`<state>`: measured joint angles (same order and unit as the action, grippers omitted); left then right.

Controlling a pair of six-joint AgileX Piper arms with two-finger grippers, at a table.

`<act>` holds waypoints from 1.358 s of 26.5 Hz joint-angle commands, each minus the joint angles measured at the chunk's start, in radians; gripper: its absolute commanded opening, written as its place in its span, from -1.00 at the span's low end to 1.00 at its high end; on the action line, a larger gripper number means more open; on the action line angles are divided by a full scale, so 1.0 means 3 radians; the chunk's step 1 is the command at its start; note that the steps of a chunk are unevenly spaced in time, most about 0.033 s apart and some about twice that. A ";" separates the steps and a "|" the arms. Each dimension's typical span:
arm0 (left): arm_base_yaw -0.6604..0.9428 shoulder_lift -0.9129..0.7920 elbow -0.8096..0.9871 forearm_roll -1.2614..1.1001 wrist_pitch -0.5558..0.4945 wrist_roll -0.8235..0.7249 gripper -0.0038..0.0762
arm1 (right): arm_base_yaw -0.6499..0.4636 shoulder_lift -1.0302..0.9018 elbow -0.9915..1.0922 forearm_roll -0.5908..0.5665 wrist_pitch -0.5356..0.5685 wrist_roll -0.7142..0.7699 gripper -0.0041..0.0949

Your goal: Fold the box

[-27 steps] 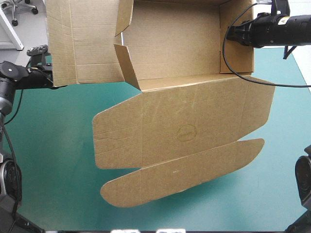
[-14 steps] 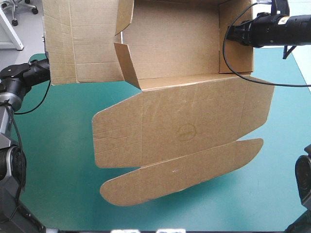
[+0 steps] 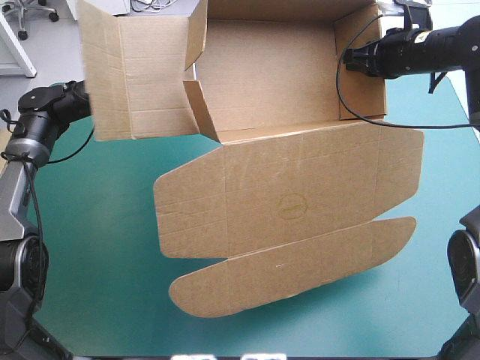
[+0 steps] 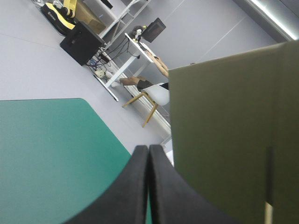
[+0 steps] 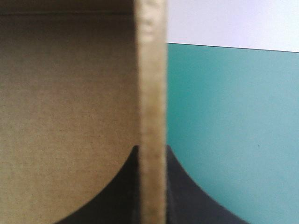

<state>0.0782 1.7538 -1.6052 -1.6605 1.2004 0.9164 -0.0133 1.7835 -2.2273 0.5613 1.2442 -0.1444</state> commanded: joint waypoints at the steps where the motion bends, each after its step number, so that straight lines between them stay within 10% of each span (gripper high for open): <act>1: -0.0035 -0.0259 -0.0178 -0.0335 0.0236 0.0006 -0.92 | 0.0001 -0.0115 -0.0092 0.0022 0.0004 0.0064 -0.95; 23: -0.0362 -0.0364 -0.0314 -0.0079 0.0219 -0.0095 -0.88 | 0.0530 0.0035 -0.0092 -0.0831 -0.0061 0.0438 -0.95; 30: -0.0362 -0.0364 -0.0314 0.0389 0.0225 -0.0261 0.27 | 0.0530 0.0143 -0.0092 -0.0818 -0.0013 0.0481 -0.95; 36: -0.0366 -0.0369 -0.0314 0.0840 -0.0109 -0.0588 0.32 | 0.0530 0.0280 -0.0092 -0.0887 -0.0006 0.0622 -0.94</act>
<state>-0.0224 1.6949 -1.6655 -1.3923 1.2026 0.7811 0.1411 1.9154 -2.2273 0.2524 1.2433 0.0100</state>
